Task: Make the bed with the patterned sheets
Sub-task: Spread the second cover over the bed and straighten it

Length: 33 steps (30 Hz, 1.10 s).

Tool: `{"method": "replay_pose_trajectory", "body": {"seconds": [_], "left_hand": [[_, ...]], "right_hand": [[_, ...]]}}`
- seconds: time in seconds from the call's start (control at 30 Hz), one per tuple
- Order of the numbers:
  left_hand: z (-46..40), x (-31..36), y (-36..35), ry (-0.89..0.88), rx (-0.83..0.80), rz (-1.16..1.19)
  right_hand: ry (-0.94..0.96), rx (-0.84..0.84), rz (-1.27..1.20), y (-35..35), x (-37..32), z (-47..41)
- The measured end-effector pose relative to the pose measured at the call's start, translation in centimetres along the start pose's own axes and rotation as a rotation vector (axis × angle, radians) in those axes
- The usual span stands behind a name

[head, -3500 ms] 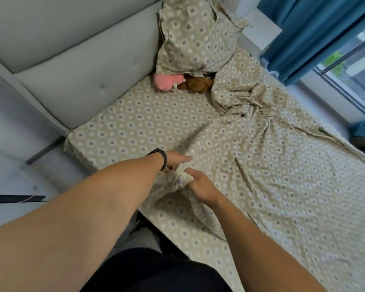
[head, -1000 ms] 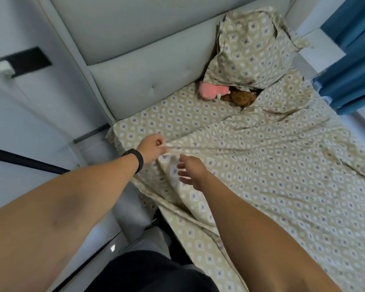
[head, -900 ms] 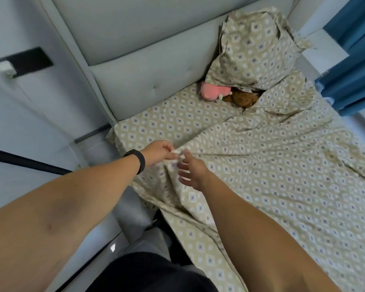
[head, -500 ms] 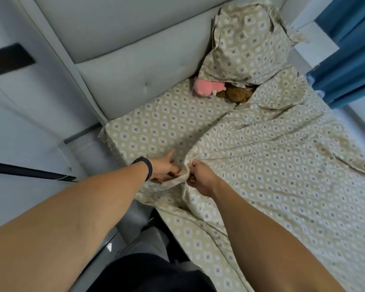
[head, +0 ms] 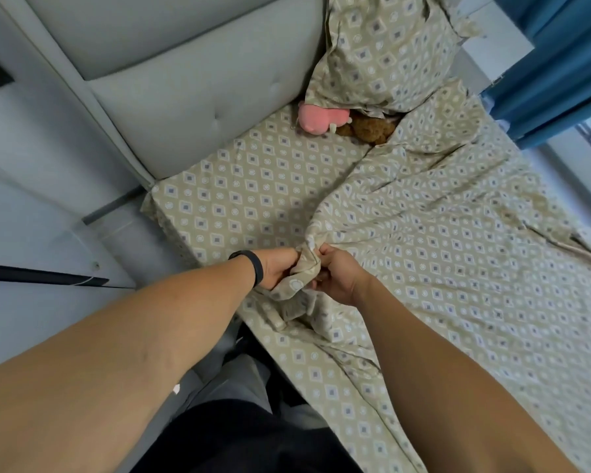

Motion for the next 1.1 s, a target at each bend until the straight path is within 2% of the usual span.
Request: {"method": "replay_pose_trajectory", "body": {"seconds": [0.1,0.2,0.27,0.37,0.47,0.63,0.7,0.77,0.87,0.93,1.0,1.1], "left_hand": [[0.1,-0.2,1.3,0.005,0.116,0.004],[0.0,0.3,3.1,-0.094,0.202,-0.034],[0.7,1.7,5.1,-0.192,0.344,-0.057],[3.5,4.7,7.9,-0.313,0.592,-0.262],[5.5,7.7,9.1,-0.422,0.723,-0.324],[11.9,16.2,8.5,-0.86,1.023,-0.644],[14.1,18.0,8.8,-0.947,1.161,-0.694],[14.2,18.4,10.1,-0.898,1.249,-0.768],[12.3,16.7,12.4,-0.592,1.317,-0.934],[10.5,14.6,12.8,-0.398,1.291,-0.985],[8.4,12.2,11.7,-0.305,1.188,-1.0],[4.0,7.9,7.9,-0.219,0.919,-1.072]], "right_hand": [[0.03,0.075,0.049,0.7,0.2,0.2],[0.046,0.171,0.055,1.9,1.2,-0.2],[0.083,0.274,0.088,3.1,1.5,-0.6],[0.175,0.417,0.292,3.2,0.5,-0.7],[0.211,0.406,0.38,0.4,-0.8,-1.1],[0.342,0.412,0.281,-3.2,-5.2,-0.7],[0.373,0.361,0.292,-4.1,-6.6,-0.4],[0.352,0.298,0.325,-4.3,-6.3,-0.5],[0.297,0.291,0.298,-2.6,-4.4,-0.9],[0.278,0.301,0.279,-1.2,-3.4,-1.0],[0.255,0.308,0.287,0.1,-2.6,-0.7],[0.239,0.341,0.326,2.4,-1.1,0.0]]}}
Point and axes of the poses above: each hand's wrist, its own z-axis away from the middle knuckle, its own y-axis out of the back of the hand, x = y × z, the point moved 9 cm from there along -z, towards the middle knuckle, and after that the axes turned 7 degrees about -y, right-handed, at the moved point
